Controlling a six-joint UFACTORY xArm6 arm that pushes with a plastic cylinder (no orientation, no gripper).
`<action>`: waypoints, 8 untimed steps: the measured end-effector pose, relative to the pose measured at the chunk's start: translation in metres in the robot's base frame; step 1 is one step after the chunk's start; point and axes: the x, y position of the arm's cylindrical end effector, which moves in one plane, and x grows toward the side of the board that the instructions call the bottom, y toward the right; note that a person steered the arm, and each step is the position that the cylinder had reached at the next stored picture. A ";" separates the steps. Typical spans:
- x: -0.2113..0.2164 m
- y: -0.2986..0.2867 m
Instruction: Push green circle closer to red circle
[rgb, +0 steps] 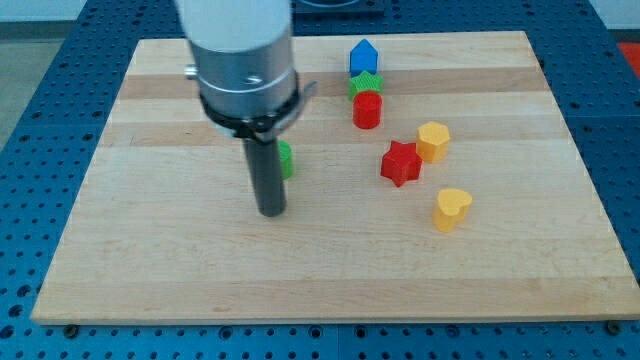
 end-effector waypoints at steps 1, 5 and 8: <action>-0.034 -0.028; -0.038 0.019; -0.025 0.072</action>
